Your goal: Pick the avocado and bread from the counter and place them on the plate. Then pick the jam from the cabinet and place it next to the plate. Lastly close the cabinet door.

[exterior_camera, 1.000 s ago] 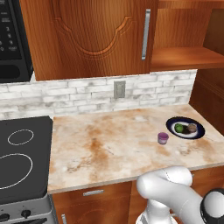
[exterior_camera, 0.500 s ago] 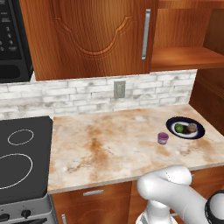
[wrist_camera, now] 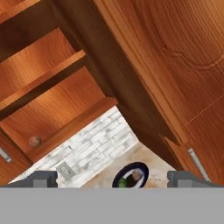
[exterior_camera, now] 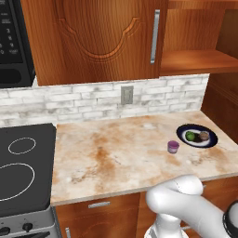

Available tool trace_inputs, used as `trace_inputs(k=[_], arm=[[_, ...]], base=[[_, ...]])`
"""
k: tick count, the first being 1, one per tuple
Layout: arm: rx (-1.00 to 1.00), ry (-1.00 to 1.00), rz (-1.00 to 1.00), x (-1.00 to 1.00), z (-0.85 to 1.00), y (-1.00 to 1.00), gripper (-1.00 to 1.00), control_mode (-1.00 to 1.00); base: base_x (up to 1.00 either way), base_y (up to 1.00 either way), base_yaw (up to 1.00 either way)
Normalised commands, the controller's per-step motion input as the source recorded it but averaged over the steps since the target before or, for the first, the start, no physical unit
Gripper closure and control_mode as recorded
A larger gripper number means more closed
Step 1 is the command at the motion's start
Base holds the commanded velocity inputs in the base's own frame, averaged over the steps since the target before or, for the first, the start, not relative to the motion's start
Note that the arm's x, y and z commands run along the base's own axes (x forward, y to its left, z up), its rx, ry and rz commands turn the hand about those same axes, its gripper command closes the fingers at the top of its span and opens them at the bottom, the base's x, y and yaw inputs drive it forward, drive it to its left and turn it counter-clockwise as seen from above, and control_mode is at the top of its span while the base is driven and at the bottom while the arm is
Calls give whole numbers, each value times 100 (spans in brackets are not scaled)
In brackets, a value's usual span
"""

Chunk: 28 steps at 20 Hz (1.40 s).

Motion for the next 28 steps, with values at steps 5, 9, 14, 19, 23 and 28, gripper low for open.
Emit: trace_inputs(k=[5,9,14,19,23,28], arm=[[0,-5,0,-33,3,-57,-100,-100],[0,-5,0,-23,10,-55,-100,-100],[0,-3,0,2,20,-45,-100,-100],[0,-3,7,3,8,-43,-100,-100],[0,-4,14,-8,7,-36,-100,-100],[0,-1,19,1,1,-30,-100,-100]], base=[[0,0,0],[0,0,0],[0,0,0],[0,0,0],[0,0,0],[0,0,0]])
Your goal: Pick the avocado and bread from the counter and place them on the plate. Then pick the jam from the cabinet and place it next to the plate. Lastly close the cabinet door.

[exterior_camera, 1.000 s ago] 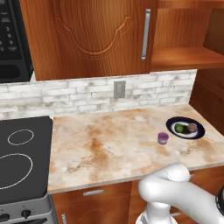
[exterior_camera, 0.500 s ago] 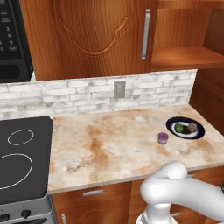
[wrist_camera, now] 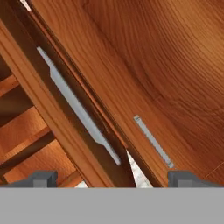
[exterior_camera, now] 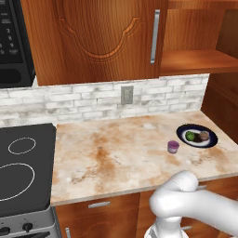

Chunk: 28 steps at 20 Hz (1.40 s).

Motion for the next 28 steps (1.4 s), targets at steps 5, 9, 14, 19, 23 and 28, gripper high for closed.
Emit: trace_inputs(k=[5,9,14,19,23,28], arm=[[0,2,16,47,3,-10,-100,-100],[-1,10,24,56,0,-5,-100,-100],[-4,7,22,66,-1,0,-100,-100],[0,0,22,68,-2,15,-100,-100],[0,0,9,86,-1,49,-100,-100],[0,0,0,100,-4,70,-100,-100]], base=[[0,0,0],[0,0,0],[0,0,0],[0,0,0],[0,0,0],[0,0,0]])
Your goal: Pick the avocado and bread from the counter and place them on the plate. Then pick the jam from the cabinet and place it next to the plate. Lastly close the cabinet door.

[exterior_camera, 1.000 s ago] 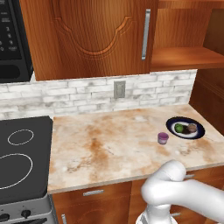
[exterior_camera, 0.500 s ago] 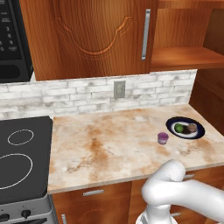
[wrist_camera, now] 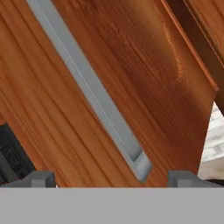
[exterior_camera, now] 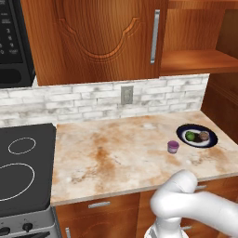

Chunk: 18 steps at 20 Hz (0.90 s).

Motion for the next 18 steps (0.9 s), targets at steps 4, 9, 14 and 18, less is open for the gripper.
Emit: trace_inputs(k=[4,9,14,18], arm=[[-2,-1,0,100,0,74,-100,-100],[-4,-5,-2,100,0,69,-100,-100],[-7,-8,-7,100,3,60,-100,-100],[-6,-12,-11,100,0,55,-100,-100]], base=[[0,0,0],[0,0,0],[0,0,0],[0,0,0]])
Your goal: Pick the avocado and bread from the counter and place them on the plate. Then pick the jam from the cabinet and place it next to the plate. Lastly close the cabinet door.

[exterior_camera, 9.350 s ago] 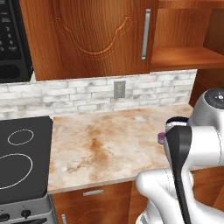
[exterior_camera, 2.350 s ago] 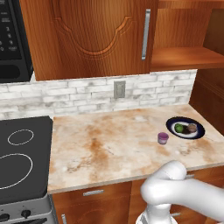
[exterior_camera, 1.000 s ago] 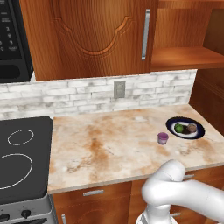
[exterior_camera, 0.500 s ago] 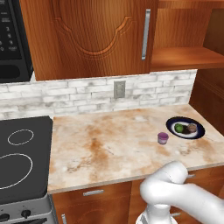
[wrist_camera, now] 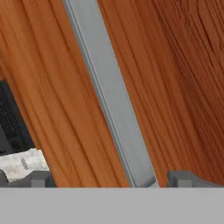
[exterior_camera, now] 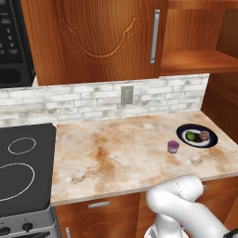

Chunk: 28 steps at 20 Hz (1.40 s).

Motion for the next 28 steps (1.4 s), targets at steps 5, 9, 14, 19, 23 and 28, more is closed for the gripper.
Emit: trace_inputs(k=[5,9,14,19,23,28], arm=[[-3,-11,-11,100,0,51,-100,-100],[0,-8,-10,100,0,43,-100,-100],[1,-6,-8,100,1,36,-100,-100],[2,-6,-7,100,9,39,-100,-100],[1,-6,-8,100,8,41,-100,-100],[1,-5,-8,100,7,38,-100,-100]], base=[[0,0,0],[0,0,0],[0,0,0],[0,0,0],[0,0,0],[0,0,0]])
